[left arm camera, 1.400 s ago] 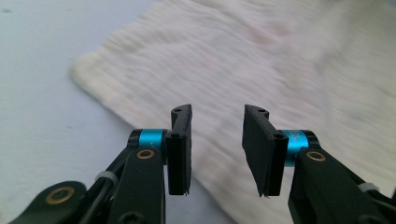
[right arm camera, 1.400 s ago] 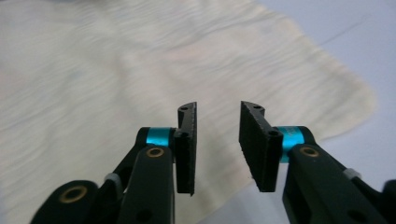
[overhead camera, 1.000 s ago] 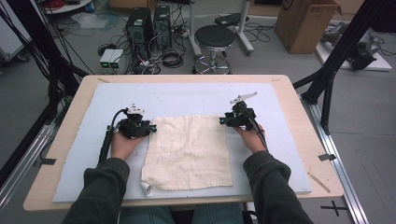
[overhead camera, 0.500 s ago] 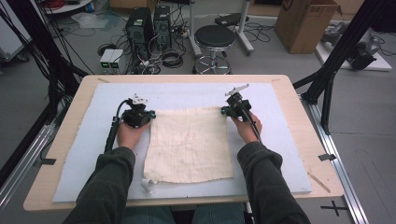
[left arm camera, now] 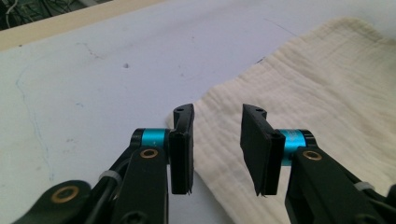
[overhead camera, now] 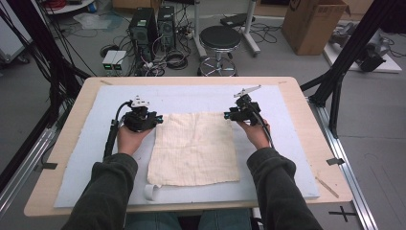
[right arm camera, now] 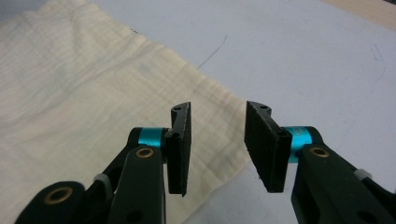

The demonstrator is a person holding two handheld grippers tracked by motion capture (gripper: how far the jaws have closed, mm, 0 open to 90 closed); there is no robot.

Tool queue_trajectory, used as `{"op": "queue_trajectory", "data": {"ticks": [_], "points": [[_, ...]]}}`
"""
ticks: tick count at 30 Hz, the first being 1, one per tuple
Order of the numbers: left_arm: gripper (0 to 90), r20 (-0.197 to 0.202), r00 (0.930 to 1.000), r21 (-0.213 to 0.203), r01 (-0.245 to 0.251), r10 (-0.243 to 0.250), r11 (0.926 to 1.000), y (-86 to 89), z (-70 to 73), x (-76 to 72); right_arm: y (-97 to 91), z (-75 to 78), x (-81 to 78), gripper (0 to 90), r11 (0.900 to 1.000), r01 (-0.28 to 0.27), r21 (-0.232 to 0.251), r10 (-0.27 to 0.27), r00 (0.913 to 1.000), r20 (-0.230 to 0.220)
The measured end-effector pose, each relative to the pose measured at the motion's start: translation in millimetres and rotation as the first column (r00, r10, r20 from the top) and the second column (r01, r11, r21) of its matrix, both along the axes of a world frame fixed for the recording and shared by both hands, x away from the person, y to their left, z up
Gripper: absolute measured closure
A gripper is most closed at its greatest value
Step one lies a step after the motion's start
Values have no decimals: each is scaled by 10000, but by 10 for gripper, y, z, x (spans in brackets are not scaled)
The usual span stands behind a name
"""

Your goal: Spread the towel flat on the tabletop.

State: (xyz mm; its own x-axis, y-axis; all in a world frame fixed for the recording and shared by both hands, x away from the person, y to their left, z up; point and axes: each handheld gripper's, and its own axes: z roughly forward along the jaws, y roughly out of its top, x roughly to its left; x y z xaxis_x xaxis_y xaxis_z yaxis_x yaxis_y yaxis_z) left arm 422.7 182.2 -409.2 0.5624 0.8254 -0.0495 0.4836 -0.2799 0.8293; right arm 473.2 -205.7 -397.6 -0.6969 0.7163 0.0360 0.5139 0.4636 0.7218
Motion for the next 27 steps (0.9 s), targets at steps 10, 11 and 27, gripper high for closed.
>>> {"op": "queue_trajectory", "data": {"ticks": [10,11,27], "points": [[591,-65,10000,-382,67,-70,9992,25,12,-4,-121,-47,-20,534,9982,-109,589,125,9996,-256],[582,-97,9999,-453,28,-32,9990,30,7,0,-129,-55,-7,525,9973,-169,713,187,9995,-246],[506,-234,9994,-774,231,-250,9967,71,38,-10,-74,-116,9,395,9952,-189,963,261,9969,-738]]}}
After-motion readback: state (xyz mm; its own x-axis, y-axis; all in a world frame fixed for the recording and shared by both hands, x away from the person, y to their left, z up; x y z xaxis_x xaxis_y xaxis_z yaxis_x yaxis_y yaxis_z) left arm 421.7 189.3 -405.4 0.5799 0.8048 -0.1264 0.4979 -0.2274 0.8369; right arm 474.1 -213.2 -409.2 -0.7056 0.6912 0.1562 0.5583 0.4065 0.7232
